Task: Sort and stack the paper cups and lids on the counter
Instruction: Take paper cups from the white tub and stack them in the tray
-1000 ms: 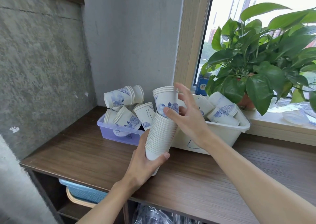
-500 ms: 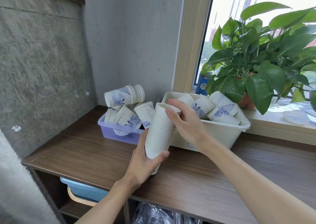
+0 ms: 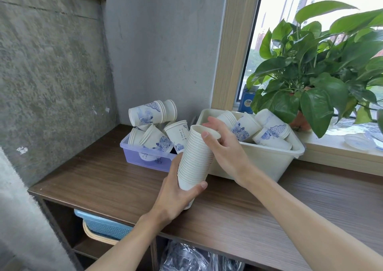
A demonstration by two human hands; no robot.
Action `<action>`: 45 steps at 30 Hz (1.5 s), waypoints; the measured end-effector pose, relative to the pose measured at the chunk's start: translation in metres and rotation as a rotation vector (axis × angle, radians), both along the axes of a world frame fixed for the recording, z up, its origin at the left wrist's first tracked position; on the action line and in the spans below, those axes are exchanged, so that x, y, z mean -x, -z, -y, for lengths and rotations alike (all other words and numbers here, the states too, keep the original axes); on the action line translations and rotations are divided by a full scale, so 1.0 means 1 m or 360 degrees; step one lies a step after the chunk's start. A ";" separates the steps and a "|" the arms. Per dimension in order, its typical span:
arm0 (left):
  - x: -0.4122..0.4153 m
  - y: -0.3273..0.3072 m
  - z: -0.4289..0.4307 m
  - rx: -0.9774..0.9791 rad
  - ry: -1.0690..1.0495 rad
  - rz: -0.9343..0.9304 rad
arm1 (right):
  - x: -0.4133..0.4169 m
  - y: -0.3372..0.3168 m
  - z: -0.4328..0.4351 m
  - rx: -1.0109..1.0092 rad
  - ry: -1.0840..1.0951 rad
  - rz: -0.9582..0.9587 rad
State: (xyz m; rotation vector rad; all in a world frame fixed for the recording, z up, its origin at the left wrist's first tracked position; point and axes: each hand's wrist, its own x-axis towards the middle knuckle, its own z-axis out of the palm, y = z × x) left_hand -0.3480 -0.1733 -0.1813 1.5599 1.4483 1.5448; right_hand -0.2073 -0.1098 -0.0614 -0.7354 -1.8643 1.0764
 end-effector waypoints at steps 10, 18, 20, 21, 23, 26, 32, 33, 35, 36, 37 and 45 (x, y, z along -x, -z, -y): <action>-0.001 -0.003 0.003 0.0023 -0.0004 0.0017 | 0.001 -0.004 0.007 -0.0023 0.0000 0.0001; 0.034 -0.014 0.024 -0.0034 -0.0104 0.0054 | 0.033 -0.014 0.026 0.0009 -0.0121 0.0004; 0.046 -0.020 0.030 -0.0055 -0.0112 0.0049 | 0.047 -0.017 0.032 0.0025 -0.0163 -0.0044; 0.052 -0.022 0.032 -0.0071 -0.0113 0.0048 | 0.055 -0.018 0.034 0.0022 -0.0176 -0.0058; 0.065 -0.023 0.036 -0.0093 -0.0132 0.0041 | 0.067 -0.020 0.036 -0.0004 -0.0213 -0.0046; 0.081 -0.023 0.039 -0.0109 -0.0164 0.0025 | 0.081 -0.022 0.036 -0.0036 -0.0279 -0.0011; 0.108 -0.024 0.043 -0.0184 -0.0345 0.0066 | 0.103 -0.020 0.028 0.0012 -0.0345 0.0059; 0.113 -0.024 0.044 -0.0192 -0.0390 0.0072 | 0.106 -0.019 0.026 -0.0009 -0.0326 0.0090; 0.124 -0.024 0.044 -0.0230 -0.0487 0.0089 | 0.111 -0.017 0.024 -0.0036 -0.0282 0.0114; 0.130 -0.024 0.044 -0.0256 -0.0539 0.0108 | 0.113 -0.016 0.022 -0.0047 -0.0254 0.0102; 0.136 -0.024 0.043 -0.0277 -0.0591 0.0128 | 0.115 -0.015 0.020 -0.0065 -0.0221 0.0084; 0.180 -0.031 0.019 -0.0289 -0.0835 0.0110 | 0.111 -0.012 0.004 -0.0423 0.0024 0.0297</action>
